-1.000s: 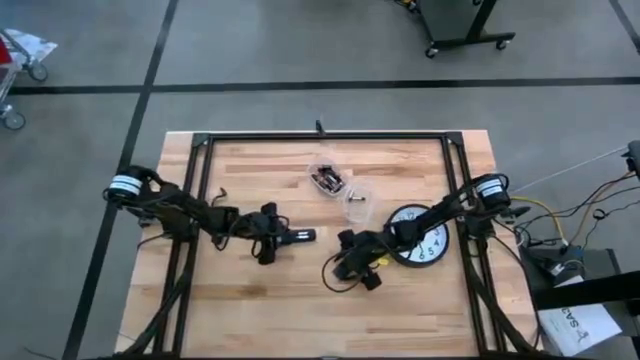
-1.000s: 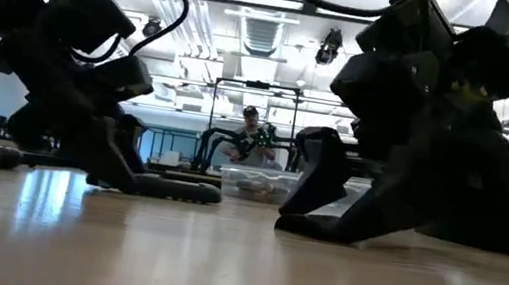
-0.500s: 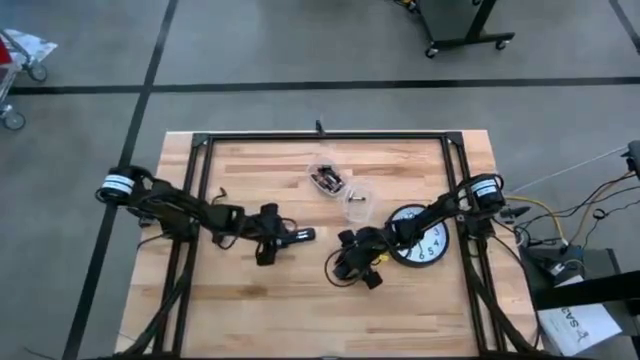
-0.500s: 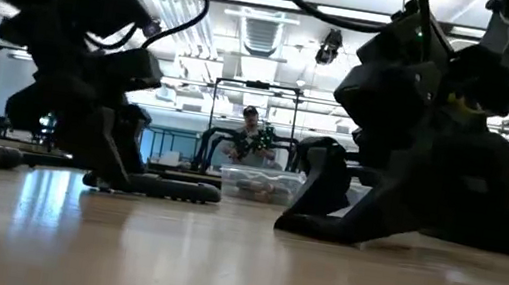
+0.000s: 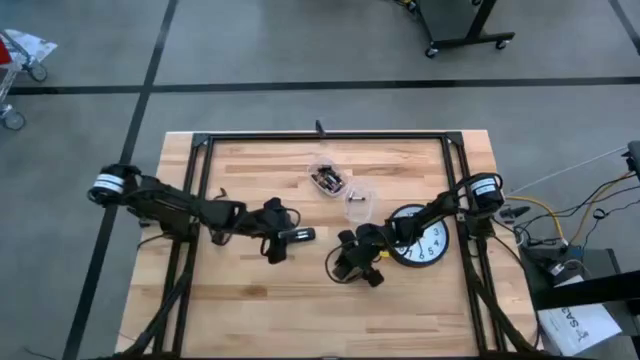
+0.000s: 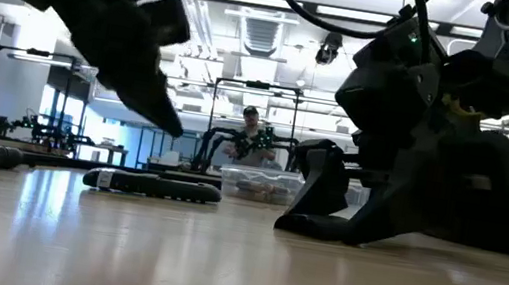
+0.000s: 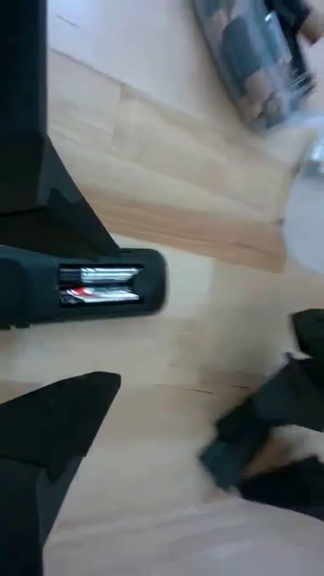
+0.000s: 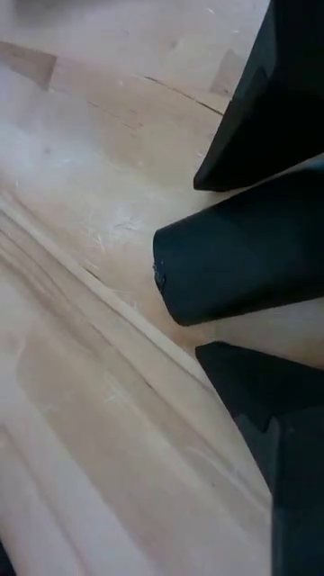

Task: Insert battery
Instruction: Close the black remote battery cover

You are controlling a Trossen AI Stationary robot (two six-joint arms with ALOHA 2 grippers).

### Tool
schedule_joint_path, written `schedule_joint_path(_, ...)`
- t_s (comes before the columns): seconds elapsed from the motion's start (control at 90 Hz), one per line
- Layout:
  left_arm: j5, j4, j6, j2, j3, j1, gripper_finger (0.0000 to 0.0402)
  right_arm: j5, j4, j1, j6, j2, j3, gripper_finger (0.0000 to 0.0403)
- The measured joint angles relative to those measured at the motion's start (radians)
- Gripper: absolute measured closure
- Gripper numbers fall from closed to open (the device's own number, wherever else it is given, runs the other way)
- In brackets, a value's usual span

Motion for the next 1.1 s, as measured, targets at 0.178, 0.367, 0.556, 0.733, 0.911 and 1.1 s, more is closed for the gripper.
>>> schedule_joint_path(0.178,-0.028,0.036,-0.042,-0.071,-0.019,-0.016,0.0227,-0.005,-0.006,0.000,-0.025,0.000,0.002,0.0123)
schedule_joint_path(0.367,-0.040,0.121,-0.060,-0.134,-0.037,-0.016,0.0245,-0.002,-0.009,-0.002,0.008,0.000,0.007,0.0135)
schedule_joint_path(0.556,-0.054,0.286,-0.024,-0.170,-0.058,-0.019,0.0258,-0.031,0.019,-0.014,0.062,0.001,-0.007,0.0156)
schedule_joint_path(0.733,-0.055,0.326,-0.018,-0.169,-0.060,-0.027,0.0260,-0.062,0.241,-0.013,0.121,0.005,-0.119,0.0178)
schedule_joint_path(0.911,-0.055,0.331,-0.053,-0.169,-0.060,-0.031,0.0262,-0.066,0.383,-0.013,0.130,0.026,-0.189,0.0185)
schedule_joint_path(1.1,-0.055,0.320,-0.092,-0.169,-0.060,-0.036,0.0263,-0.086,0.455,-0.012,0.124,0.111,-0.179,0.0166)
